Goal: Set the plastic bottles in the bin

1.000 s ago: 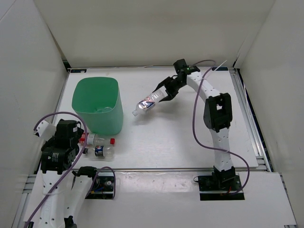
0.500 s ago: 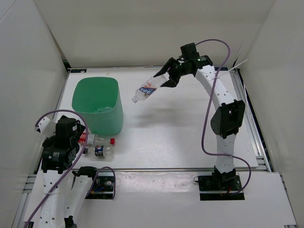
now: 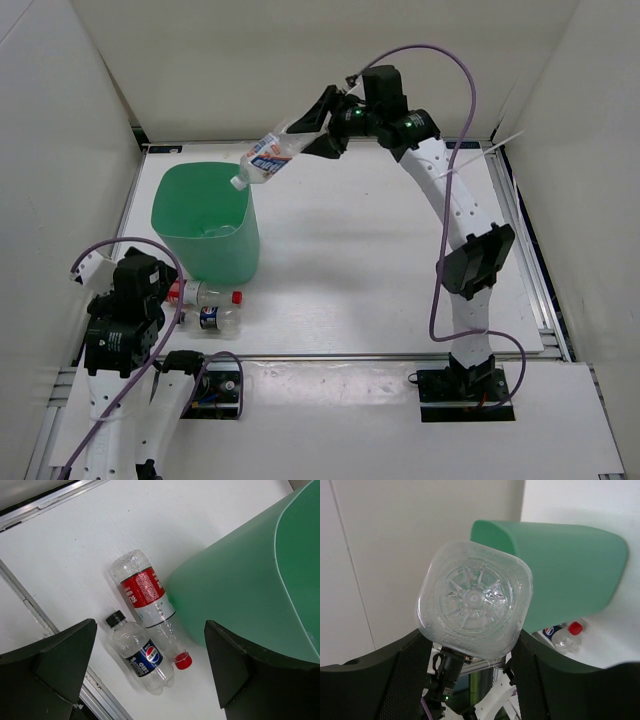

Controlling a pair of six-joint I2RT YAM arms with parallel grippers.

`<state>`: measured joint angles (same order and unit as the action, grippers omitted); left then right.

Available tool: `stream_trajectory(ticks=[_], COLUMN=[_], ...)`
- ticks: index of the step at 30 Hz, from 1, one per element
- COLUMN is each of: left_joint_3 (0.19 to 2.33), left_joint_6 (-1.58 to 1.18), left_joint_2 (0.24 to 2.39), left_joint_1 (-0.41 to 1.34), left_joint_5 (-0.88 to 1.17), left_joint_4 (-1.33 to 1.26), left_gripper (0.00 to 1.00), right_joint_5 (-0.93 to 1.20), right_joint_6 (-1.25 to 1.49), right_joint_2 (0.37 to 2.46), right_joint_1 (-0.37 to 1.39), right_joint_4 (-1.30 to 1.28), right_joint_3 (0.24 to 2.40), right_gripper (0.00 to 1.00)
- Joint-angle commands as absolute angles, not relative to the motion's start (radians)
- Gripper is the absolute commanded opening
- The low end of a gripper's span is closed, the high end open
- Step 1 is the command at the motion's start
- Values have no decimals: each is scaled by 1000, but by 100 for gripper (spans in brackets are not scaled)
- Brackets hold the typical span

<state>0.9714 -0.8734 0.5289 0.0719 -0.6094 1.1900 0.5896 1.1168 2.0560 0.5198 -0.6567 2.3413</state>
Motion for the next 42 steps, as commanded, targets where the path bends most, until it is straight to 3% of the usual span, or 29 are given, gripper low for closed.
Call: stream_trajectory(ticks=[1, 6, 13, 17, 19, 20, 21, 28, 36, 42], left_joint_3=[994, 994, 1005, 1014, 1014, 1014, 1014, 960, 919, 715], left_joint_6=[-857, -839, -830, -821, -811, -811, -811, -822, -1110, -1250], left_joint_2=[522, 512, 503, 491, 480, 471, 460, 433, 465, 456], left_joint_1=[75, 75, 75, 75, 75, 75, 75, 75, 75, 75], left_joint_5=[-600, -589, -571, -560, -551, -551, -551, -508, -434, -345], left_joint_4=[1209, 1218, 1227, 1246, 1246, 1246, 1246, 1189, 1209, 1086], left_gripper=[100, 100, 100, 100, 100, 100, 100, 100, 100, 100], right_joint_5=[597, 566, 267, 24, -75, -157, -184, -293, -394, -341], right_joint_6=[1091, 1020, 674, 491, 364, 330, 304, 261, 236, 260], right_joint_2=[1991, 2016, 2026, 2017, 2017, 2017, 2017, 1931, 1792, 1726], right_joint_1=[569, 661, 831, 939, 989, 1003, 1023, 1032, 1032, 991], right_joint_4=[-543, -558, -632, -650, -641, -628, -617, -598, -649, -761], right_joint_3=[2388, 2433, 2465, 2485, 2485, 2494, 2494, 2445, 2350, 2319], right_gripper=[0, 0, 2, 12, 34, 55, 100, 100, 100, 100])
